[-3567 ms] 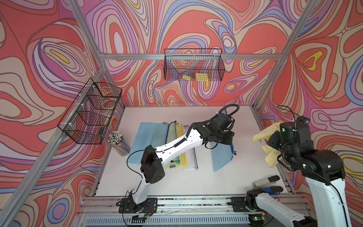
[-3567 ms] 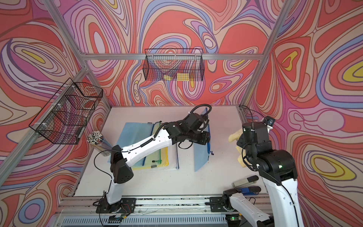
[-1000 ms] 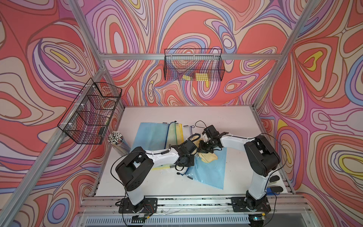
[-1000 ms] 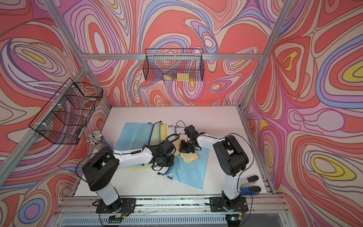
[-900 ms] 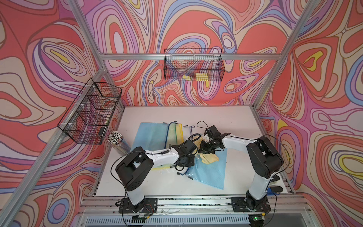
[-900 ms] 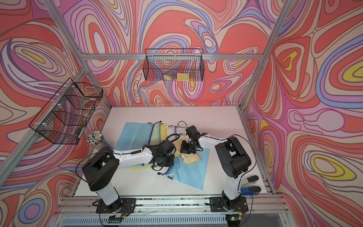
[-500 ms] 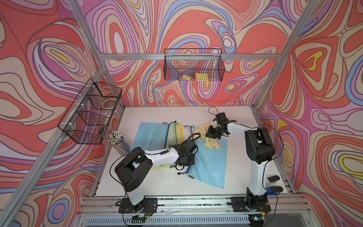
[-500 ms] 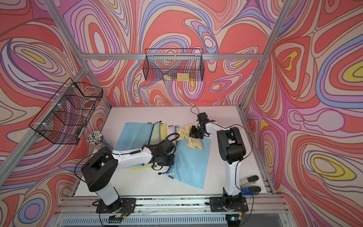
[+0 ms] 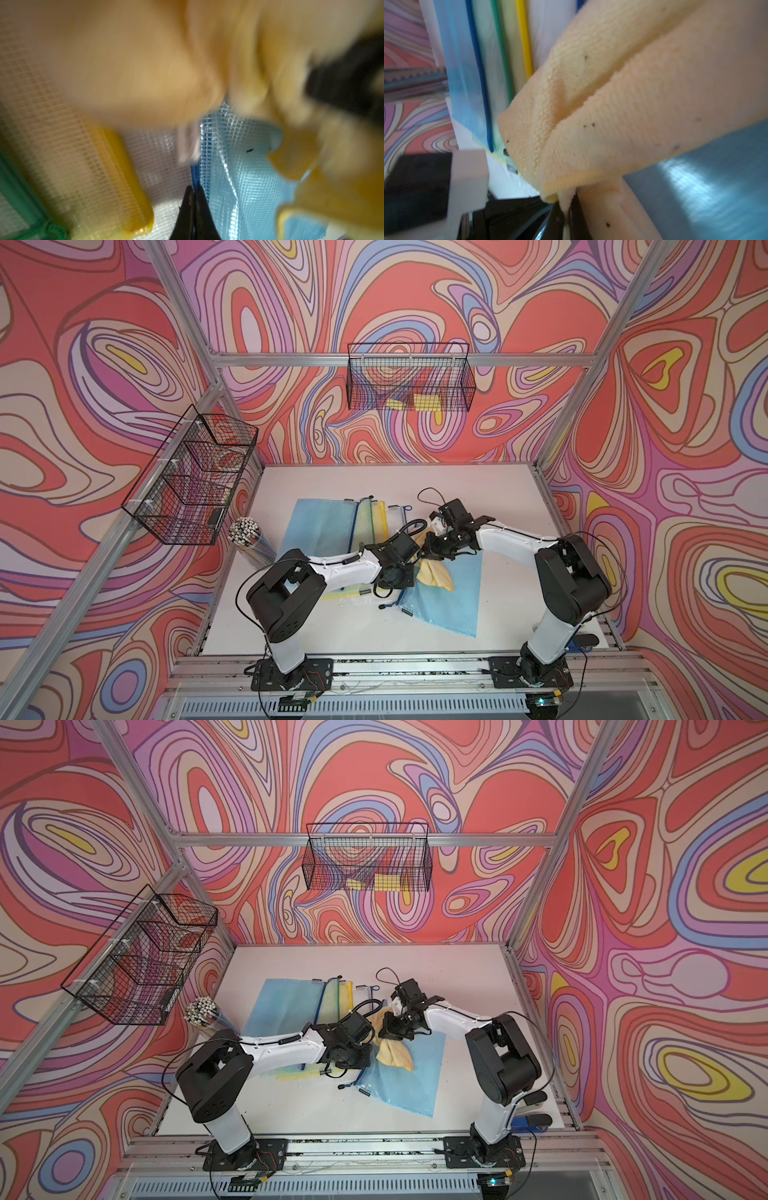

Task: Wipe the document bag
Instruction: Wipe the dirt from the document bag.

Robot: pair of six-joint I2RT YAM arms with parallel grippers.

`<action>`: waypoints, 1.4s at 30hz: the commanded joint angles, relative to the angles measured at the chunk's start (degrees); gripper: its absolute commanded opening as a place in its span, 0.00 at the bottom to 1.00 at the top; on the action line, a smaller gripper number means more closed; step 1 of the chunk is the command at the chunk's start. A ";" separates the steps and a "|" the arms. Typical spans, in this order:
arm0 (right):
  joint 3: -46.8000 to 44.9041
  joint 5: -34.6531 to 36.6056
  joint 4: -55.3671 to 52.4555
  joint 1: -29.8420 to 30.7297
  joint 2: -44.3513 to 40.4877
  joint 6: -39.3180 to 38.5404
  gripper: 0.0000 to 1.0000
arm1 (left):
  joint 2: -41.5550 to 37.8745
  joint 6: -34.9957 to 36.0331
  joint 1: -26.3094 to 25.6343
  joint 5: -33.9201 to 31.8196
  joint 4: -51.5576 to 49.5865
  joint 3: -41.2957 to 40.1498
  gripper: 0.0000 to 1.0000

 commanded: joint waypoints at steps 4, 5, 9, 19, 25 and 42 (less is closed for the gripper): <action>-7.59 3.23 0.59 -1.85 -5.20 2.83 0.00 | 0.06 -0.44 -0.03 -0.80 -1.41 2.32 0.00; -7.75 3.33 -0.18 -3.49 -5.23 1.76 0.00 | 0.00 -0.41 -0.06 -0.79 -1.53 2.38 0.00; -7.56 2.21 -2.21 -13.17 -4.43 -2.68 0.00 | -0.13 -0.21 -0.03 -1.04 -2.09 2.30 0.00; -5.16 -3.68 -7.75 -34.50 -4.36 -11.12 0.00 | -2.03 -0.03 -0.08 -1.13 -1.71 0.55 0.00; -8.13 -2.25 -0.81 -15.73 -7.43 0.00 0.00 | -1.46 0.12 -0.14 -1.91 -2.55 2.00 0.00; -19.04 -1.01 1.95 -17.04 -10.16 5.16 0.00 | -1.01 -0.32 -0.10 -5.72 -4.40 4.56 0.00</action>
